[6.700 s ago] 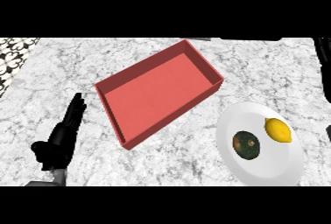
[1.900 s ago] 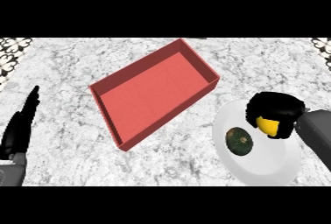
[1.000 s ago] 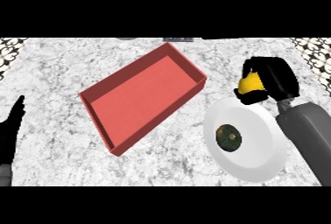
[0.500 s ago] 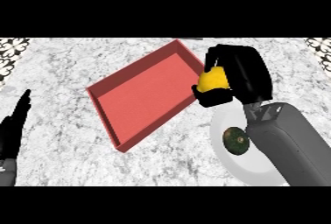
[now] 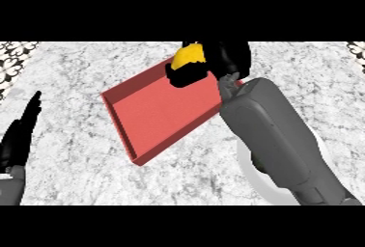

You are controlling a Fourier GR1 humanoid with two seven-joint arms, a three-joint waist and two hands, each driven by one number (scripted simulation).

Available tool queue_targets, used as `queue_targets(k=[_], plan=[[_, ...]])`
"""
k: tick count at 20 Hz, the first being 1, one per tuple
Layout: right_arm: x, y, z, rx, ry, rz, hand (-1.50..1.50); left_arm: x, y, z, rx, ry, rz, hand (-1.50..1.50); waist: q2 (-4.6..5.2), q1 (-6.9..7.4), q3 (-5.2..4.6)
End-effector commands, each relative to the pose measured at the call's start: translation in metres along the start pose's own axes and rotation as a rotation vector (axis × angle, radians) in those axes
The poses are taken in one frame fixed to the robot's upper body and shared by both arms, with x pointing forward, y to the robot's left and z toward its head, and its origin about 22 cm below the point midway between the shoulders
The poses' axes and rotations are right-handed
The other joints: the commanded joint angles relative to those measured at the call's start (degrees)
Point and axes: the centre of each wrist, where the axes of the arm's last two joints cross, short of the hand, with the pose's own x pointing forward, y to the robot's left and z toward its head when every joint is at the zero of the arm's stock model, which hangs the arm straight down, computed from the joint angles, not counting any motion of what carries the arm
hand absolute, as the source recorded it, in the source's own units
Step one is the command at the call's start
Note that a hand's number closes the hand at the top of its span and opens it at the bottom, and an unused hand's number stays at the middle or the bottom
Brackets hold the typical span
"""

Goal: Pick the lemon from the plate and place it in the cardboard box

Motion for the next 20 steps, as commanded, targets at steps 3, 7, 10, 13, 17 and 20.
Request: queue_targets(k=[3,7,10,13,17,20], plan=[[-0.002,0.029,-0.038,0.04,0.064,-0.069,1.5,0.004,-0.009,-0.005,0.0,-0.004,-0.004,0.0,0.33,0.51,0.03],[0.005,0.049,-0.048,0.021,0.093,-0.049,1.5,0.013,-0.007,0.011,-0.04,-0.022,0.001,0.0,0.34,2.08,0.05],[-0.012,0.059,-0.058,0.041,0.112,-0.016,1.5,0.023,-0.001,-0.013,-0.02,-0.043,0.001,0.0,0.9,2.38,0.01],[0.001,0.056,-0.067,-0.005,0.19,0.028,1.5,0.01,-0.009,-0.001,-0.038,-0.035,-0.013,0.0,0.9,3.39,-0.02],[-0.039,0.075,-0.059,0.072,0.308,-0.104,-1.5,0.018,-0.023,-0.009,-0.052,-0.052,0.0,0.0,1.57,4.52,-0.01],[-0.04,0.074,-0.064,0.081,0.324,-0.116,-1.5,0.02,-0.019,-0.013,-0.043,-0.068,0.002,0.0,1.66,4.35,-0.01]])
